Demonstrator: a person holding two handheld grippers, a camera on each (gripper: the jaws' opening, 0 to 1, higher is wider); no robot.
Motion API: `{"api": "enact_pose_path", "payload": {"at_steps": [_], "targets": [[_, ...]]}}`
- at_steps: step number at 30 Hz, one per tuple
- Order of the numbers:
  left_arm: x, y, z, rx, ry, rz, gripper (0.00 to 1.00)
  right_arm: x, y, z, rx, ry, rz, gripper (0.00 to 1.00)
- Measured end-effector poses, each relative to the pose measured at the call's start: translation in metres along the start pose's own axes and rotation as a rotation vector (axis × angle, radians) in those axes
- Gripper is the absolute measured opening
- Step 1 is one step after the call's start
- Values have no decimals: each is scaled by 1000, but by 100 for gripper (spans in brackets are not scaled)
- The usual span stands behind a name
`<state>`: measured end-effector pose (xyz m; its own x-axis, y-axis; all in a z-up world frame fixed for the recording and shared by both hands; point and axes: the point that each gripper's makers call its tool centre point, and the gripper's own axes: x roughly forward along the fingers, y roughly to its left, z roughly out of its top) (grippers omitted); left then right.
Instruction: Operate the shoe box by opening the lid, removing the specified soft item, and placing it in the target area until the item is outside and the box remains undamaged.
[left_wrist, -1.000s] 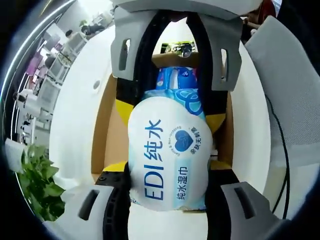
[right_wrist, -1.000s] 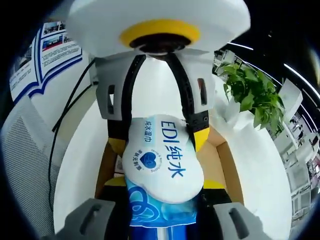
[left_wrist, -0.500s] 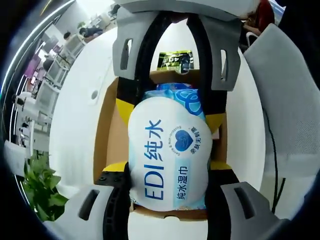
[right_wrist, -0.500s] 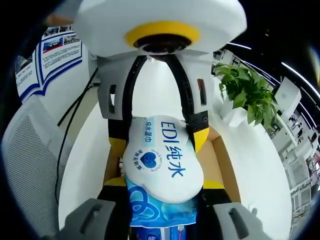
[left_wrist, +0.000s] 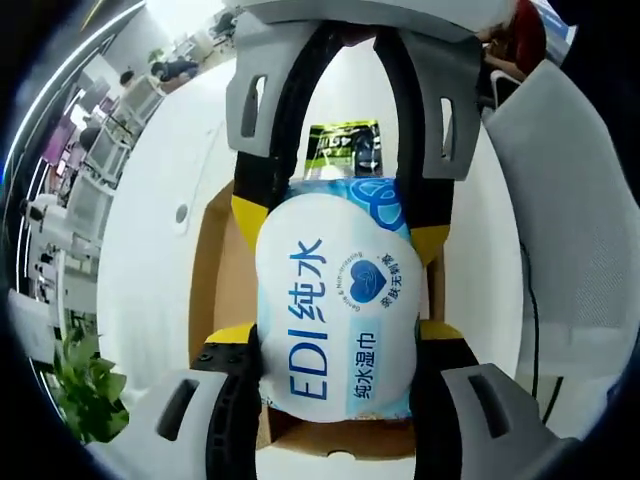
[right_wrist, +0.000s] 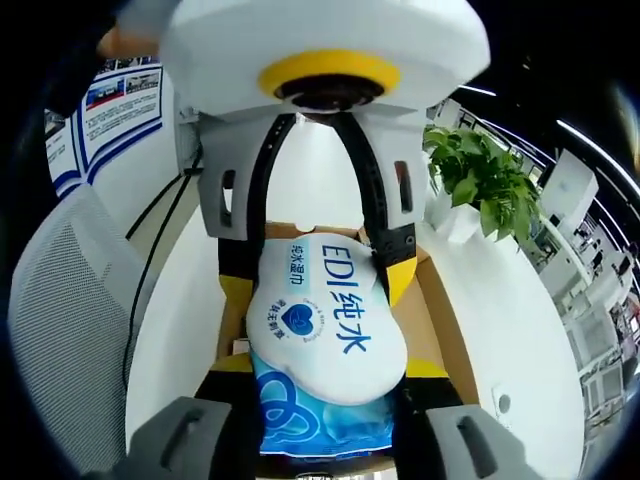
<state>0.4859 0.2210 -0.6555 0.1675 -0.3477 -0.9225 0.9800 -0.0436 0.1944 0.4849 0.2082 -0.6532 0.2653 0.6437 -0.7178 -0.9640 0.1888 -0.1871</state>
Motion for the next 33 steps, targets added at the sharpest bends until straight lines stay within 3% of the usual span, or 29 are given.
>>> {"api": "enact_pose_path", "payload": {"at_steps": [19, 33], "targets": [[15, -4, 53, 34, -2, -21, 59, -40, -5, -38, 25, 9, -18, 47], [31, 8, 98, 70, -2, -7, 59, -74, -19, -71, 32, 7, -54, 47]]}}
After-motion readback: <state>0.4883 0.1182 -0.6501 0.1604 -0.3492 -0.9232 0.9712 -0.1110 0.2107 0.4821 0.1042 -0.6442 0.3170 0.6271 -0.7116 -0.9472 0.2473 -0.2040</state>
